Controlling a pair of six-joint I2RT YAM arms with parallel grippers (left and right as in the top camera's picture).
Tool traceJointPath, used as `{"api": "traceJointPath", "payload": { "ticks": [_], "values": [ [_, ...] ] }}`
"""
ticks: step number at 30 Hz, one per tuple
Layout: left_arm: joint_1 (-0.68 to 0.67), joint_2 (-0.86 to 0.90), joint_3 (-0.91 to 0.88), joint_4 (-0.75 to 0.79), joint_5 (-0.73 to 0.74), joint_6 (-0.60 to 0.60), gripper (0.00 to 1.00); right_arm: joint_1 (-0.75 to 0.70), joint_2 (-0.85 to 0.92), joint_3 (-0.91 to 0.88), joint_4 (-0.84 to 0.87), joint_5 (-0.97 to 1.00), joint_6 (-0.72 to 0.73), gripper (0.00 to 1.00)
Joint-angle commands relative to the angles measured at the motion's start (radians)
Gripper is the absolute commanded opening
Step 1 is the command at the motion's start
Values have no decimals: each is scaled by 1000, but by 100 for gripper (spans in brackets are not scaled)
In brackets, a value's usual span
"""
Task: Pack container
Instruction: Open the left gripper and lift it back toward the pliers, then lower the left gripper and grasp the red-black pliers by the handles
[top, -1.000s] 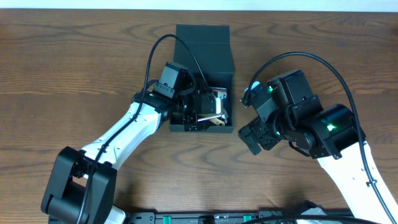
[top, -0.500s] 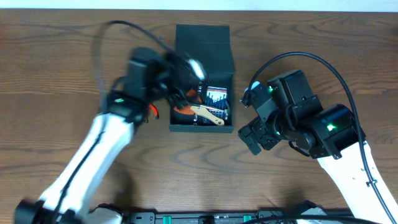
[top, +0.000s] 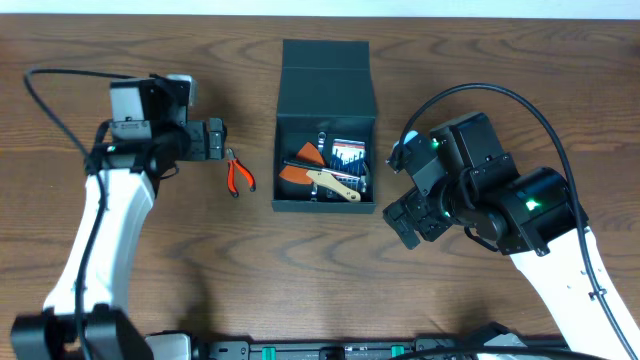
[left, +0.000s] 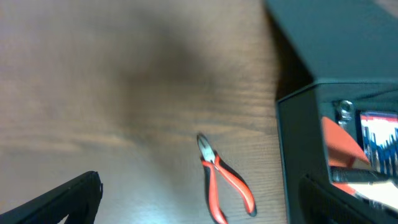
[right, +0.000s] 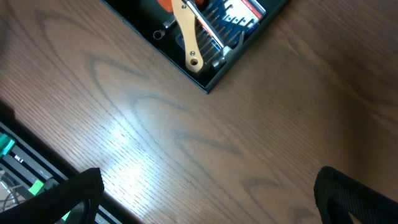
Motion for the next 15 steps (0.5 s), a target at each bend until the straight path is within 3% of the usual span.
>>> {"api": "traceJointPath", "payload": {
  "ticks": [1,4,9,15],
  "values": [
    [-12,71,2,-31,-127,-378,99,-10,-4,2,0,0,14,99],
    [-23,113,2,-57,-159,-582,99,-10,-4,2,0,0,14,99],
    [-33,142,2,-57,-153,-591,99,-10,-4,2,0,0,14,99],
    [-49,148,1,-56,-81,-681,99,-10,-4,2,0,0,14,99]
  ]
}}
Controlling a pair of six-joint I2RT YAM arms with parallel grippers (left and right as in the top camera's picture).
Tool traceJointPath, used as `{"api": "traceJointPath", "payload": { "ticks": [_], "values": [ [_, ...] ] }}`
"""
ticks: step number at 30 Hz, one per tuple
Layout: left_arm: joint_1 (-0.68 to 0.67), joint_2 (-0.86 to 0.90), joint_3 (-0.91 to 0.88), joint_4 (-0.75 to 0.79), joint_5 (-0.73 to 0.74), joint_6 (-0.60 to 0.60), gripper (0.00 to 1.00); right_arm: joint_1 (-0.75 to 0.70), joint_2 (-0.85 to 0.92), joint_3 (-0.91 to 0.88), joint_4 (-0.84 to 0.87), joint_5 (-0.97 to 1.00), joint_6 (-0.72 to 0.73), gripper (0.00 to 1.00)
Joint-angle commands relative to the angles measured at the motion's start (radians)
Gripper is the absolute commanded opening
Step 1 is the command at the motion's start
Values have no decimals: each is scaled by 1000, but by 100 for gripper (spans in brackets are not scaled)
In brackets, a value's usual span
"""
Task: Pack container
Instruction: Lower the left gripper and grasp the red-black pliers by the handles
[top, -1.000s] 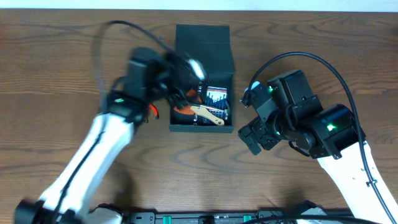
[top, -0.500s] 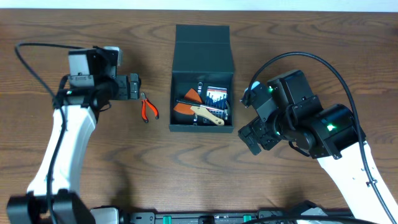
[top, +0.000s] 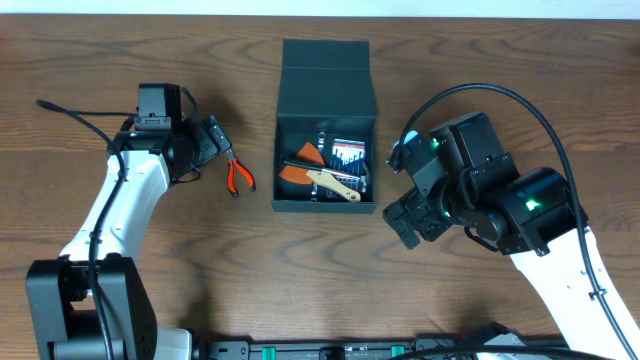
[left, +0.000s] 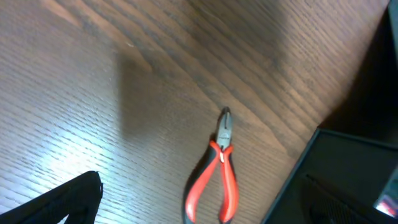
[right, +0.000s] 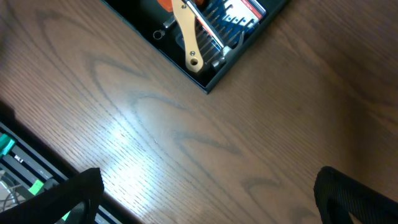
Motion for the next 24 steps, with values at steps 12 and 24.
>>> {"api": "traceJointPath", "payload": {
  "ticks": [12,24],
  "values": [
    [-173,51,2,-56,-149,-147,99,-10,-4,2,0,0,14,99],
    [-200,187,1,-48,-153,-50,99,-10,-4,2,0,0,14,99]
  ]
}}
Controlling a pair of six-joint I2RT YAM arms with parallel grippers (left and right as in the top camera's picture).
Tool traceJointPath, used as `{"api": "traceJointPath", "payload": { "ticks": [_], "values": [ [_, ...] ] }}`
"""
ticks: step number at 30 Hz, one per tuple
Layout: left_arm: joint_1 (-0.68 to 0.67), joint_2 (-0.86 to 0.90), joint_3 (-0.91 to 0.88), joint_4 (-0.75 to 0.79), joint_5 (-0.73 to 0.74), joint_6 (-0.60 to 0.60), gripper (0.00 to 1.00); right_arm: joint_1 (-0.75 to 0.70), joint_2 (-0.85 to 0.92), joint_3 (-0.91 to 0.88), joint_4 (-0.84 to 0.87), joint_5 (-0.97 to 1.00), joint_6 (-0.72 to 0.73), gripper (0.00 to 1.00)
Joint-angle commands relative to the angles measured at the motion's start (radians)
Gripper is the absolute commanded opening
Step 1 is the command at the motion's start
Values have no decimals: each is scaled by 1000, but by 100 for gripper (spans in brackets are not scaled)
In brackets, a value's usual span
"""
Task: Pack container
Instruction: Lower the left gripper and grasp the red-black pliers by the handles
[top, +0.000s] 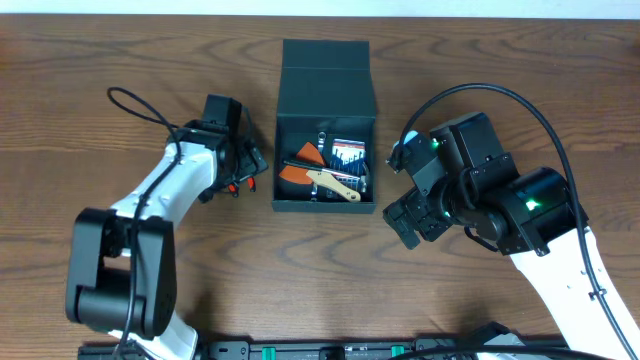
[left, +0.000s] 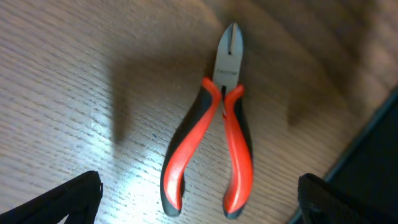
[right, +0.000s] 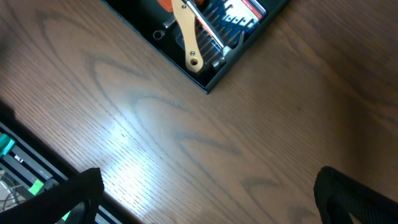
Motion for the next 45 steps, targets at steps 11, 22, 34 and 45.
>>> {"api": "traceJointPath", "payload": {
  "ticks": [11,22,34,45],
  "values": [
    [-1,27,-16,3,-22,95,96,-10,-4,2,0,0,14,99],
    [-8,29,-23,15,-15,152,95,-10,-4,2,0,0,14,99],
    [-10,55,-37,52,-22,185,91,-10,-4,2,0,0,14,99],
    [-10,76,-37,46,-15,185,81,-10,-4,2,0,0,14,99]
  ]
}}
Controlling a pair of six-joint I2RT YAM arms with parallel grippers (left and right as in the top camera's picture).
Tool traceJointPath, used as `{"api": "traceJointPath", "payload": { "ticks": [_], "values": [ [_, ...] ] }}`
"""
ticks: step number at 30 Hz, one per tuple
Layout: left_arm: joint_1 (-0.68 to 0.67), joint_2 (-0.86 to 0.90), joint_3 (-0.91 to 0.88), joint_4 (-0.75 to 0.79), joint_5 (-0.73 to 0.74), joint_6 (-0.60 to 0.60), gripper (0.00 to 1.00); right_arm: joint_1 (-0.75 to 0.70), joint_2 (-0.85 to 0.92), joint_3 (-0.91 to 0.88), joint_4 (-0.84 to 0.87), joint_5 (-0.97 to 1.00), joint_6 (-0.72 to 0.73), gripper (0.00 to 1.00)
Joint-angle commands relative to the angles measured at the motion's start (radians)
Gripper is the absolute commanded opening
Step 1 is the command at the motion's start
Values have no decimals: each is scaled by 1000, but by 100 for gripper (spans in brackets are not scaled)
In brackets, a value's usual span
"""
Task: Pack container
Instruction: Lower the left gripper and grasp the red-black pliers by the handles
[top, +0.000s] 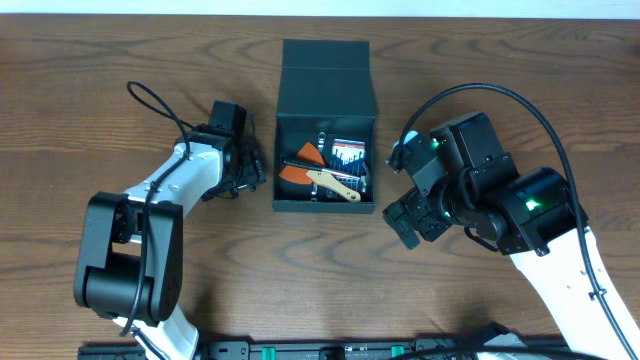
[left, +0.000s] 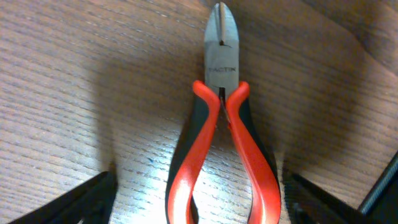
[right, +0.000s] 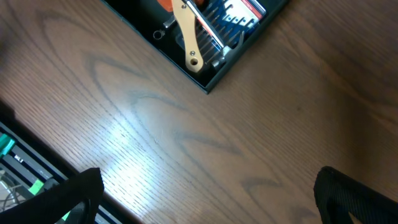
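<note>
Red-handled cutting pliers (left: 222, 118) lie flat on the wooden table, nose pointing away from the camera. My left gripper (left: 198, 190) is open and low over them, one finger on each side of the handles, apart from them. In the overhead view the left gripper (top: 243, 168) covers the pliers, just left of the open dark box (top: 287, 165). The box holds a wooden-handled tool (top: 333, 183), an orange piece (top: 296, 173) and a pack of bits (top: 349, 154). My right gripper (top: 404, 214) is open to the right of the box, with nothing between its fingers.
The box lid (top: 327, 66) stands open at the back. In the right wrist view the box corner (right: 208, 87) shows at the top, bare wood below it, and the table's front edge with a rail (right: 18, 155) at the lower left.
My left gripper is lower and closer over the pliers, whose handles now lie between its open fingers. The right arm has not moved.
My left gripper was open, high and to the left of the pliers. Then it stood nearer, with the pliers ahead of it. Then it was above them, and now its open fingers straddle the handles. The right arm and the box stayed as they were.
</note>
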Motion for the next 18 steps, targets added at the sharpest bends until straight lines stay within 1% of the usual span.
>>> {"api": "traceJointPath", "payload": {
  "ticks": [1,11,18],
  "values": [
    [-2,16,-16,-7,0,6,80,-10,-4,2,0,0,14,99],
    [-2,16,-16,-33,0,15,66,-10,-4,2,0,0,14,99],
    [-2,16,-15,-33,0,21,61,-10,-4,2,0,0,14,99]
  ]
}}
